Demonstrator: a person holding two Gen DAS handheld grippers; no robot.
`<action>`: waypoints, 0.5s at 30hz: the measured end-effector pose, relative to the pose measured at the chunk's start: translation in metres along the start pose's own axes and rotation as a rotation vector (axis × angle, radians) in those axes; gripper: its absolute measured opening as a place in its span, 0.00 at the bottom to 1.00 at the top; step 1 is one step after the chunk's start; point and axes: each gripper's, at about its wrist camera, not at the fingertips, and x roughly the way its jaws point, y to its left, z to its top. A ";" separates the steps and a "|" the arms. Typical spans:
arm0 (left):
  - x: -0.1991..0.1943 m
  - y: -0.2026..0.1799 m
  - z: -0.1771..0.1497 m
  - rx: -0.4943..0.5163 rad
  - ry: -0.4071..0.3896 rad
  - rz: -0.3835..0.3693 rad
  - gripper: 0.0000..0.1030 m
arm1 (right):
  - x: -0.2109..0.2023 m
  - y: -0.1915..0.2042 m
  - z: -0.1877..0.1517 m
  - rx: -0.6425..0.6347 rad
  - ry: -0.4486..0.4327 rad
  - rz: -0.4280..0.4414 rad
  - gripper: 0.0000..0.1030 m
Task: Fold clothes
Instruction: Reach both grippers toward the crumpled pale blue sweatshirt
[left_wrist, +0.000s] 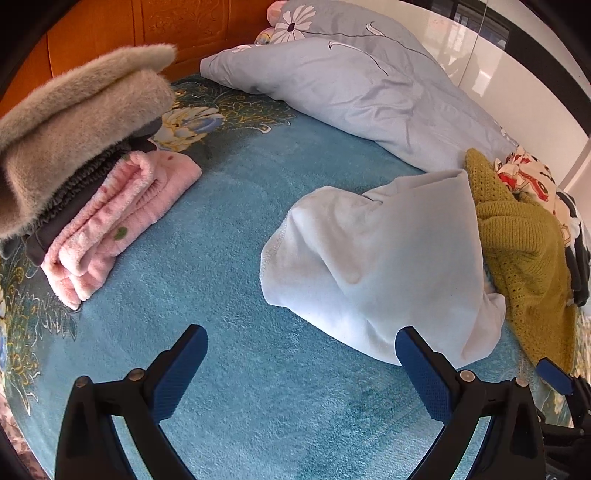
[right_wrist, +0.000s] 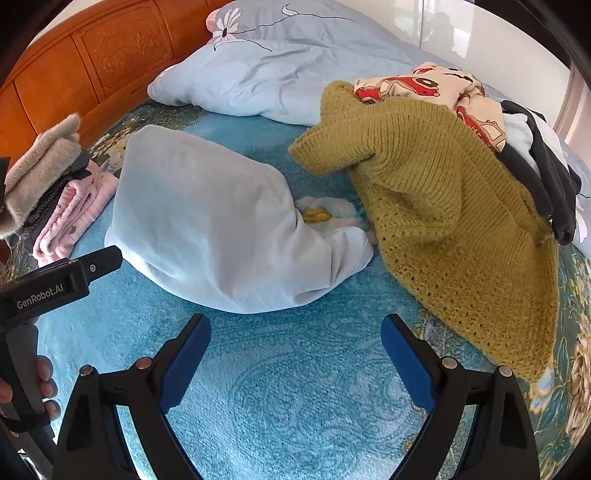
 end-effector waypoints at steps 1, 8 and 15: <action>0.001 0.000 0.000 0.004 0.002 -0.004 1.00 | 0.000 0.000 0.000 0.001 -0.001 0.002 0.91; 0.007 -0.002 -0.001 0.030 0.020 -0.030 1.00 | 0.003 0.004 0.001 -0.011 0.001 0.009 0.91; 0.014 -0.016 0.009 0.127 0.061 0.010 0.99 | 0.000 -0.006 -0.005 -0.031 0.002 0.014 0.91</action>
